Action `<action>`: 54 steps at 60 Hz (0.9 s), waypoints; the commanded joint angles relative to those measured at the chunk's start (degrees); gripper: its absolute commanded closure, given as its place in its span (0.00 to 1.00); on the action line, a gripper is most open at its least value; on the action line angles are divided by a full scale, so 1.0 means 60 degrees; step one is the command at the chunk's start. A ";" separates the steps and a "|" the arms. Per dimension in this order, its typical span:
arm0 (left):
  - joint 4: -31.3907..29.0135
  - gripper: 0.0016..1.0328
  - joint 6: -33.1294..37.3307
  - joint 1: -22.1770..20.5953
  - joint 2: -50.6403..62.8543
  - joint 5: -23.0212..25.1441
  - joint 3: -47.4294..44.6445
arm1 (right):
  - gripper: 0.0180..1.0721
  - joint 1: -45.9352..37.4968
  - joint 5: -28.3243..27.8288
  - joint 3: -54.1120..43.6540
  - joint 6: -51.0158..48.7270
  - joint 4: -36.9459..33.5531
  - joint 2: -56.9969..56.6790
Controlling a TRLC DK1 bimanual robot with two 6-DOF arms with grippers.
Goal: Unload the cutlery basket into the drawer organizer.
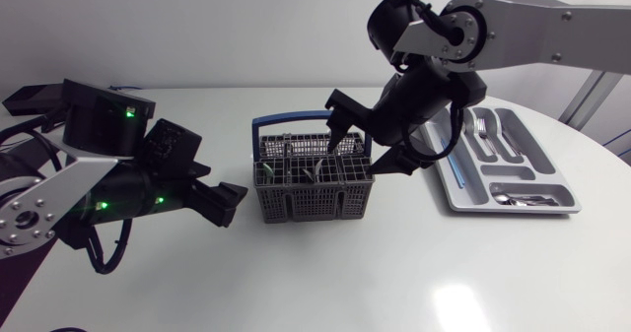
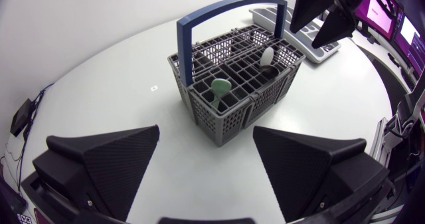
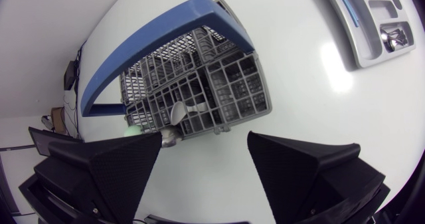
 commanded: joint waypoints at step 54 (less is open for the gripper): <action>0.0227 0.04 0.0296 0.0454 0.0325 0.0379 0.0147 | 0.62 0.0794 0.0813 0.1502 0.0576 0.0428 0.2363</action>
